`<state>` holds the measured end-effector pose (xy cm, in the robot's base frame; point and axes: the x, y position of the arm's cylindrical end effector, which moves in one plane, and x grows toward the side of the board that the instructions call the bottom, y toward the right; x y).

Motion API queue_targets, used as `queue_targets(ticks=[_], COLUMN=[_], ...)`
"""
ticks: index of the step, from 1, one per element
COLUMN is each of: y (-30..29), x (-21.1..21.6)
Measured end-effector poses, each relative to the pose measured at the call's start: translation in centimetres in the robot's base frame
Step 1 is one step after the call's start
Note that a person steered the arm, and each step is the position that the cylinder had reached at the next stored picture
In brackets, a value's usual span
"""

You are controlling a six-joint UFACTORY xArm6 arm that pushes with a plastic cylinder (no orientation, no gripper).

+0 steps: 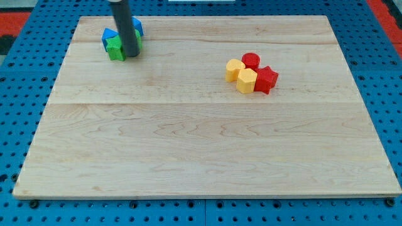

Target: Move the yellow heart vertically above the yellow hexagon

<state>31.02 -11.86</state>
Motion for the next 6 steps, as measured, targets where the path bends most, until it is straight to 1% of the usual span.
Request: queue_targets(ticks=[1, 3, 4, 5, 6], y=[10.7, 29.0, 30.7, 29.0, 24.1], x=[-0.2, 0.5, 3.4, 7.5, 8.1])
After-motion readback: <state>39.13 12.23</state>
